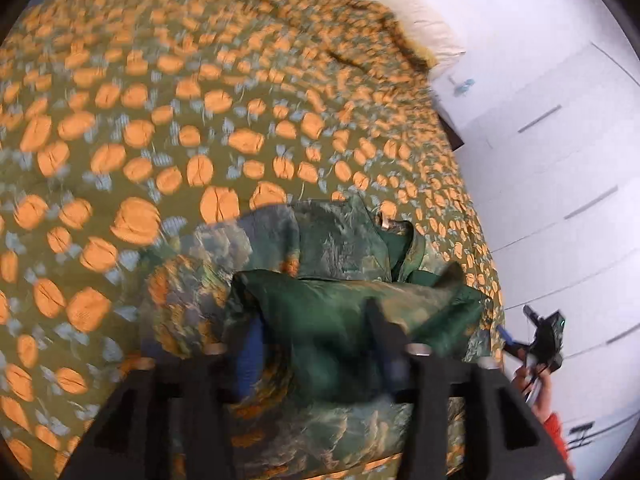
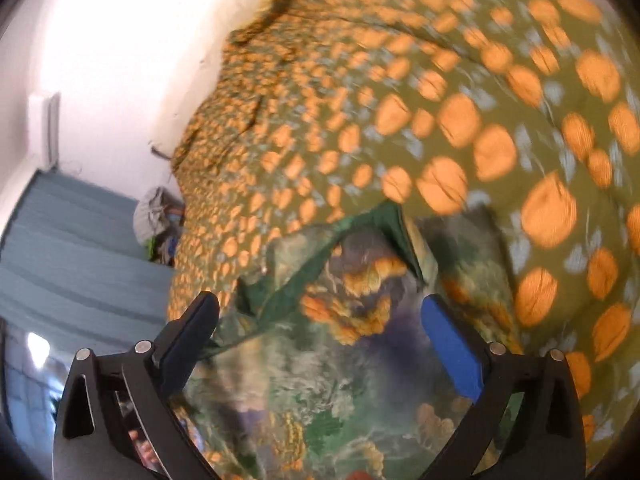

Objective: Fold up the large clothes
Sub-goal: 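Grasp the jacket hem with both grippers and lift it, then fold the hem over toward the collar with both grippers and release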

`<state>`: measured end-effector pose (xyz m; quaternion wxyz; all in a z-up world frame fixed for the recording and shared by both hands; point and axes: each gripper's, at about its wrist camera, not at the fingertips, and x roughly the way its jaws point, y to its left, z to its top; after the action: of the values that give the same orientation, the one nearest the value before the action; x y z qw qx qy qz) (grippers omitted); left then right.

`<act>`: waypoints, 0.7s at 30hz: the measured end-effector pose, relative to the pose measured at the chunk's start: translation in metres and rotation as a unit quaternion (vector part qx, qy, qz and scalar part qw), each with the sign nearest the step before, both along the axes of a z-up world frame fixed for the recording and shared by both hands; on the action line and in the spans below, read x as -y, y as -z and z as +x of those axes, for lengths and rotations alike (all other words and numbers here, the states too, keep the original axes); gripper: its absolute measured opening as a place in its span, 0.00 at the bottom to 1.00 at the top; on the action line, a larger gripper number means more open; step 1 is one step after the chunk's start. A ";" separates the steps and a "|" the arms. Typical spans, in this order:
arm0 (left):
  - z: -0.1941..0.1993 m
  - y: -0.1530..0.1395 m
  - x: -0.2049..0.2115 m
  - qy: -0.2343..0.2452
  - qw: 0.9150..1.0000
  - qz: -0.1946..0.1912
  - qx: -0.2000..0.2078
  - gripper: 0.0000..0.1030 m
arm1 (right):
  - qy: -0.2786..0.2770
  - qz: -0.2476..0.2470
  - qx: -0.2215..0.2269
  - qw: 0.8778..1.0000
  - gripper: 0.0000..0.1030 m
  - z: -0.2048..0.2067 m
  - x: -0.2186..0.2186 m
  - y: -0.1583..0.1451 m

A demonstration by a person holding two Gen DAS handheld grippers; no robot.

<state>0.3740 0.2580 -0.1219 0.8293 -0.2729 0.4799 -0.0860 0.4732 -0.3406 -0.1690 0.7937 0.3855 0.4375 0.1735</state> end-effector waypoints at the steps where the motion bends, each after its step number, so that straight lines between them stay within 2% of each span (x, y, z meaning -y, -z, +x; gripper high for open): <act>1: -0.006 -0.005 -0.002 0.002 1.000 0.013 0.012 0.62 | -0.008 -0.010 0.007 1.000 0.99 0.000 0.000 -0.005; 2: -0.011 -0.007 -0.005 0.008 1.000 0.018 0.020 0.62 | -0.016 -0.029 0.014 0.999 0.99 0.000 -0.001 -0.010; 4: -0.018 -0.002 -0.011 0.021 0.999 0.017 0.023 0.63 | -0.039 -0.106 0.021 0.993 0.99 0.000 -0.008 -0.014; 7: -0.015 0.016 -0.001 0.048 0.998 0.043 0.005 0.66 | -0.078 -0.175 0.013 0.981 0.99 0.000 -0.022 -0.003; 9: -0.003 0.036 0.018 0.070 0.994 0.078 -0.018 0.66 | -0.091 -0.190 0.005 0.977 0.99 0.004 -0.035 0.009; 11: 0.012 0.055 0.038 0.070 0.988 0.135 -0.036 0.66 | -0.091 -0.204 -0.002 0.975 0.97 0.008 -0.043 0.019; 12: 0.019 0.062 0.046 0.062 0.983 0.166 -0.043 0.63 | -0.090 -0.212 -0.012 0.973 0.93 0.012 -0.050 0.026; 13: 0.022 0.065 0.049 0.054 0.981 0.179 -0.046 0.31 | -0.088 -0.223 -0.020 0.971 0.76 0.016 -0.054 0.032; 14: 0.026 0.069 0.050 0.040 0.979 0.192 -0.054 0.11 | -0.081 -0.245 -0.029 0.966 0.53 0.017 -0.058 0.035; 15: 0.027 0.070 0.048 0.021 0.979 0.195 -0.061 0.11 | -0.074 -0.275 -0.034 0.958 0.39 0.016 -0.062 0.036; 16: 0.024 0.062 0.043 -0.007 0.979 0.198 -0.048 0.10 | -0.070 -0.288 -0.032 0.955 0.16 0.013 -0.062 0.032; 17: 0.020 0.055 0.040 -0.022 0.979 0.202 -0.034 0.10 | -0.061 -0.302 -0.025 0.951 0.14 0.009 -0.062 0.024; 20: 0.010 0.027 0.037 -0.049 0.975 0.214 0.017 0.10 | -0.039 -0.333 0.037 0.942 0.12 -0.004 -0.057 -0.012; 21: 0.009 0.019 0.041 -0.054 0.971 0.230 0.033 0.10 | -0.037 -0.333 0.061 0.940 0.12 -0.006 -0.056 -0.024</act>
<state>0.3826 0.2168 -0.1409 0.8885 -0.0974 0.4440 0.0624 0.4674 -0.2844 -0.1453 0.8950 0.0713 0.4348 0.0699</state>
